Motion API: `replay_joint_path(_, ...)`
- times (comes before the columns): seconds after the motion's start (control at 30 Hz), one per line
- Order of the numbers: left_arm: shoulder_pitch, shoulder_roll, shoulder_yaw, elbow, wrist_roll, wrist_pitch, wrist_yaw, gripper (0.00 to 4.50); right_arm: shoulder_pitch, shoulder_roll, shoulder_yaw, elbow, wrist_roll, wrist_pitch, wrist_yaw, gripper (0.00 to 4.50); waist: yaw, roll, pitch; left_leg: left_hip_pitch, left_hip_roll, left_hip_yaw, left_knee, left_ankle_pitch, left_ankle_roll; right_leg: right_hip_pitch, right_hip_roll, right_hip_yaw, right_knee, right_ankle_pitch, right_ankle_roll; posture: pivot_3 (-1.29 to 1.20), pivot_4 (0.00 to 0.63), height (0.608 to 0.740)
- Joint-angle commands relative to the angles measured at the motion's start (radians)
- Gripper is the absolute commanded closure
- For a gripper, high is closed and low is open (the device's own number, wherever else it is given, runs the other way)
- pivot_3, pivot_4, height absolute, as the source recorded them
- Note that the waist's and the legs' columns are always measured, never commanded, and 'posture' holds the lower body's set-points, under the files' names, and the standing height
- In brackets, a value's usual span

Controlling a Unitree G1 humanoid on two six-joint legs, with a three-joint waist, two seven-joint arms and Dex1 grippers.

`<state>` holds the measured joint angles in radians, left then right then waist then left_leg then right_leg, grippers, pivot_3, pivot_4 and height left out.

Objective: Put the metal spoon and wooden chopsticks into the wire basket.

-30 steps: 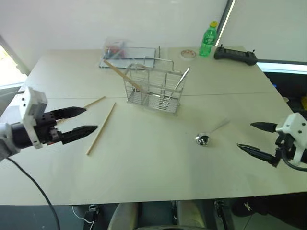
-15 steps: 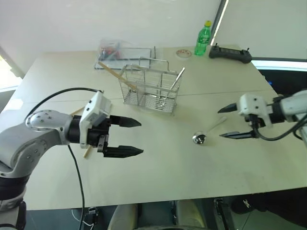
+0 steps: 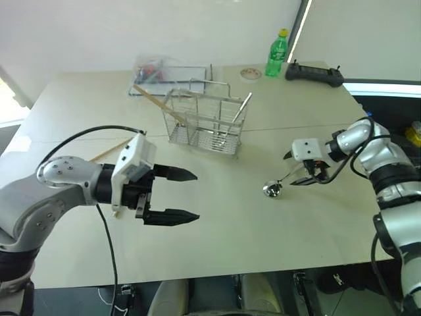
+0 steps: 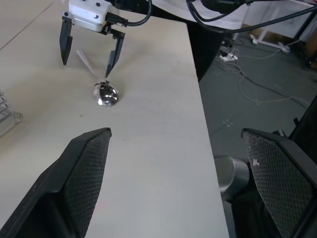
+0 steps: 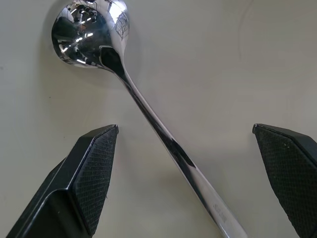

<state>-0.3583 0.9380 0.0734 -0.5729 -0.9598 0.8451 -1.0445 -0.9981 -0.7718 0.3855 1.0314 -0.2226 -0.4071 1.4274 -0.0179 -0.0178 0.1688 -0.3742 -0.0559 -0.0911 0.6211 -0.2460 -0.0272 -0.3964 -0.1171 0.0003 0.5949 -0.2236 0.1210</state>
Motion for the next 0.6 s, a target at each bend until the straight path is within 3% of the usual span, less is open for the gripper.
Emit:
replay_joint_path(0.03,-0.004,0.017,0.035,-0.027,-0.013,-0.008,-0.006,0.06,-0.032,0.017,-0.004,0.025,-0.006,-0.03,0.046,0.0,-0.001,0.0,0.0,0.0,0.0,0.0,0.0,0.0,0.0,0.0,0.0,0.0,0.0,0.0,0.0,0.0,0.15,0.725)
replay_joint_path(0.33,-0.013,0.02,0.031,-0.025,-0.012,-0.011,-0.006,0.06,-0.046,0.067,0.015,0.037,-0.043,-0.05,0.115,0.0,-0.003,0.0,0.0,0.001,0.0,0.0,0.0,0.0,0.0,0.0,0.001,0.0,0.001,0.001,0.001,0.0,0.15,0.725)
replay_joint_path(0.43,-0.015,0.021,0.03,-0.025,-0.011,-0.012,-0.007,0.0,-0.039,0.074,0.009,0.039,-0.043,-0.054,0.128,0.83,-0.002,0.0,0.0,0.001,0.0,0.0,0.0,0.0,0.0,0.0,0.001,0.0,0.001,0.001,0.001,0.0,0.15,0.725)
replay_joint_path(0.6,-0.027,0.023,0.037,-0.021,-0.019,-0.007,-0.005,0.0,-0.03,0.082,-0.008,0.03,-0.029,-0.041,0.154,3.29,-0.006,0.0,0.0,0.002,0.0,0.0,0.0,0.0,0.0,0.001,0.001,0.0,0.001,0.001,0.001,0.0,0.15,0.725)
